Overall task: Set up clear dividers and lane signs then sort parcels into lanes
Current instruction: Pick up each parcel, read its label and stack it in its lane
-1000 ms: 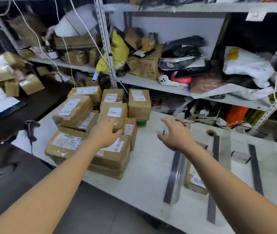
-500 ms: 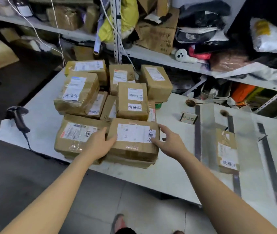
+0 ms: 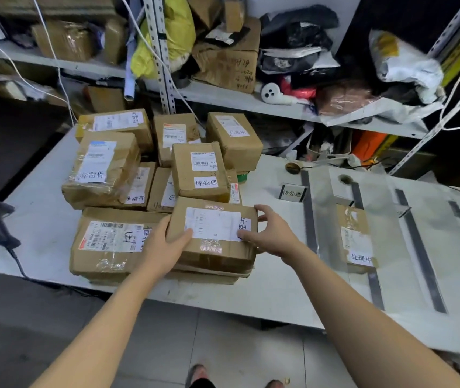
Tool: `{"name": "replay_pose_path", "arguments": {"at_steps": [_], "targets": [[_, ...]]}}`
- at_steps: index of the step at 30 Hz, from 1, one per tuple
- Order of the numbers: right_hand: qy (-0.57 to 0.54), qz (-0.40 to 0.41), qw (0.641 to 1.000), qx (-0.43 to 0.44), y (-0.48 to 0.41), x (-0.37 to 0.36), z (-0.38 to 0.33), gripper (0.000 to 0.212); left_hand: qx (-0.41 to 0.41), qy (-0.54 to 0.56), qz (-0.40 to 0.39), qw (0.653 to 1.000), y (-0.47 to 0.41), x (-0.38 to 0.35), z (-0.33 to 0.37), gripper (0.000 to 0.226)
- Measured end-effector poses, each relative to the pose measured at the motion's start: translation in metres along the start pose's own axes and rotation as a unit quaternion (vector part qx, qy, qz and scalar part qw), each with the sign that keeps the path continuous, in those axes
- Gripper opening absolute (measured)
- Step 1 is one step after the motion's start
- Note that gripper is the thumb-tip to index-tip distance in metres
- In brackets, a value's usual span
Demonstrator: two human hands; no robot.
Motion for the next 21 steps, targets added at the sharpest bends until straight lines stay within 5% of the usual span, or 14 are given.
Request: {"name": "replay_pose_path", "arguments": {"at_steps": [5,8,17,21], "targets": [[-0.040,-0.014,0.999,0.006,0.006,0.013,0.002,0.081,0.016,0.093,-0.056,0.994,0.013,-0.008,0.006,0.083],[-0.054,0.004,0.998,0.010,0.012,0.025,0.002,0.078,0.003,0.122,-0.026,0.992,0.020,-0.007,0.010,0.089],[-0.088,0.030,0.996,0.011,0.031,0.050,0.004,0.048,-0.088,0.232,0.129,0.960,0.034,-0.012,0.048,0.056],[-0.141,0.078,0.987,0.007,0.041,0.068,0.007,0.043,-0.131,0.213,0.095,0.964,0.033,-0.041,0.068,0.051]]}}
Point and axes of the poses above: each hand's wrist, its own y-axis away from the middle knuckle, its own x-axis out of the back of the hand, z = x × y, the point moved 8 cm from there along -y, towards the middle knuckle, and after that the axes turned 6 degrees about x, right-handed, at the moved point
